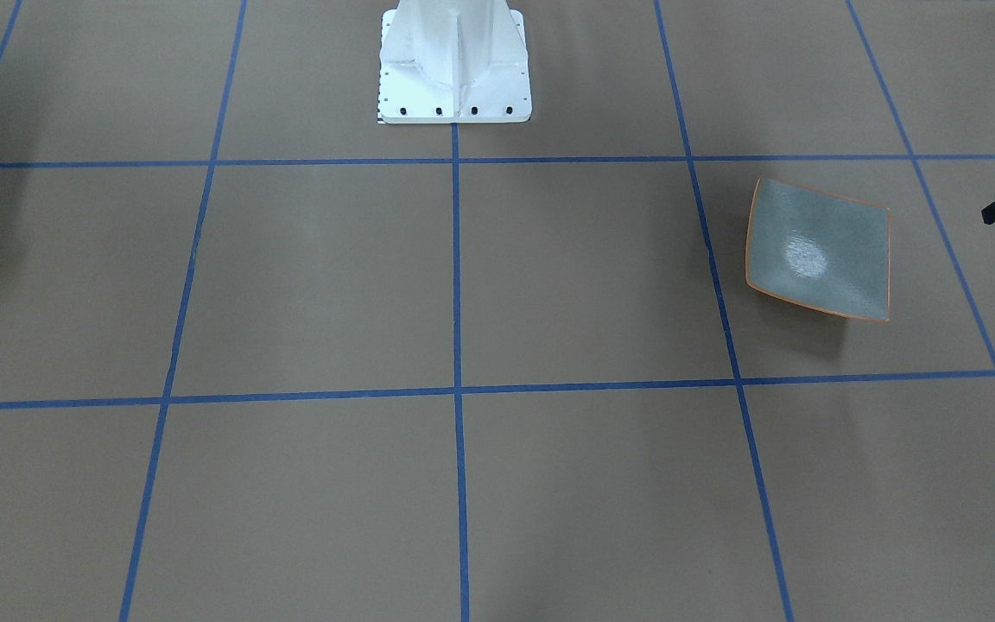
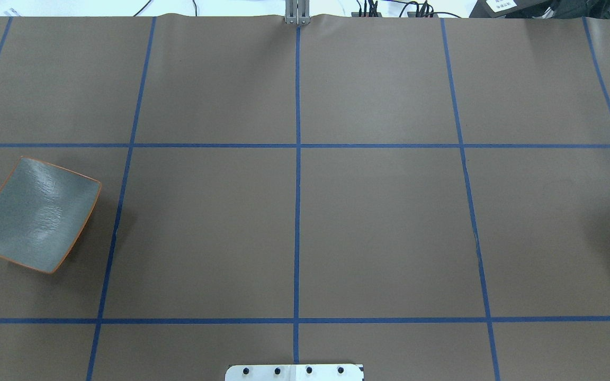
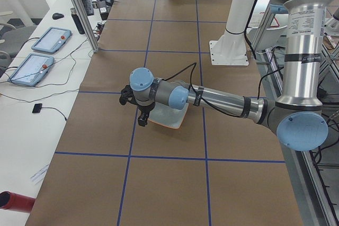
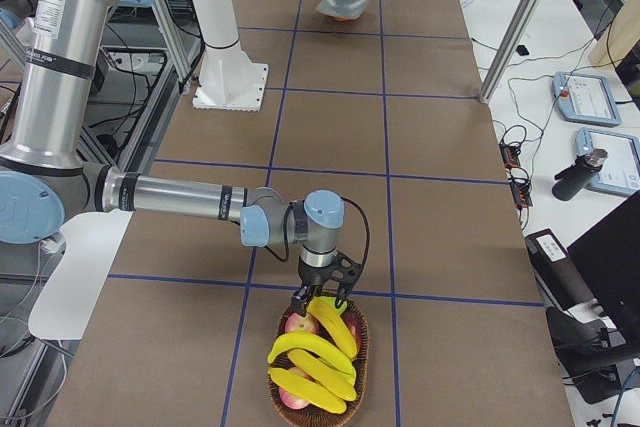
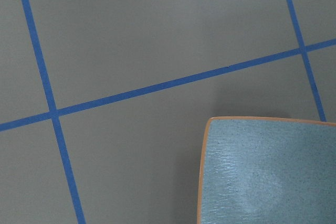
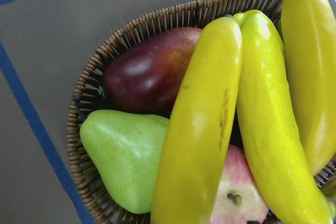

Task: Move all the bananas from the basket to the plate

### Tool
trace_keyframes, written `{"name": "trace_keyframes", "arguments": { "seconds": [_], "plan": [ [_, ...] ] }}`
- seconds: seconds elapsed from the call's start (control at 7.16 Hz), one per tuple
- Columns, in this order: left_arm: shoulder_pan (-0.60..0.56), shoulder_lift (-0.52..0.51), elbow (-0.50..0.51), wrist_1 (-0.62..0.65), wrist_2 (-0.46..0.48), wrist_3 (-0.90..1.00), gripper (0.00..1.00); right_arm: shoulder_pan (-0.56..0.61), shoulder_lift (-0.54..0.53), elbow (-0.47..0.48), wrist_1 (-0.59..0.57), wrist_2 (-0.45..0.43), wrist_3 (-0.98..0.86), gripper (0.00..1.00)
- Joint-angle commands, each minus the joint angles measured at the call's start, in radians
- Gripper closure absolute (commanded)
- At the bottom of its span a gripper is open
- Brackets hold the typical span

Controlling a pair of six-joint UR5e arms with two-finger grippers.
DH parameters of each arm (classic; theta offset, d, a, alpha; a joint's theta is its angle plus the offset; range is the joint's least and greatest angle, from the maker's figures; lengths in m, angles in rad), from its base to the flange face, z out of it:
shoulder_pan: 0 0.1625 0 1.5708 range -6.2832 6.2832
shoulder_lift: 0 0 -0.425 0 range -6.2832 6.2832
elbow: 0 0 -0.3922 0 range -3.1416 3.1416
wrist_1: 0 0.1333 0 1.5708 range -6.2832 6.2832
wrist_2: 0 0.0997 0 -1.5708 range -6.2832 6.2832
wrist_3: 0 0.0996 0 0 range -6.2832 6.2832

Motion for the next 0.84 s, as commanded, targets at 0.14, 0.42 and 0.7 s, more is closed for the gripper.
{"name": "trace_keyframes", "arguments": {
  "seconds": [0.14,0.42,0.7],
  "plan": [
    [0.000,0.000,0.001,0.000,0.002,0.000,0.00,0.000,0.007,-0.009,0.001,-0.001,-0.001,0.22],
    [0.000,0.000,0.001,0.000,0.003,0.002,0.01,-0.002,0.026,-0.029,0.001,-0.003,-0.001,0.22],
    [0.000,0.000,0.001,0.000,0.003,0.002,0.00,-0.002,0.035,-0.034,0.001,-0.003,0.000,0.22]
  ]
}}
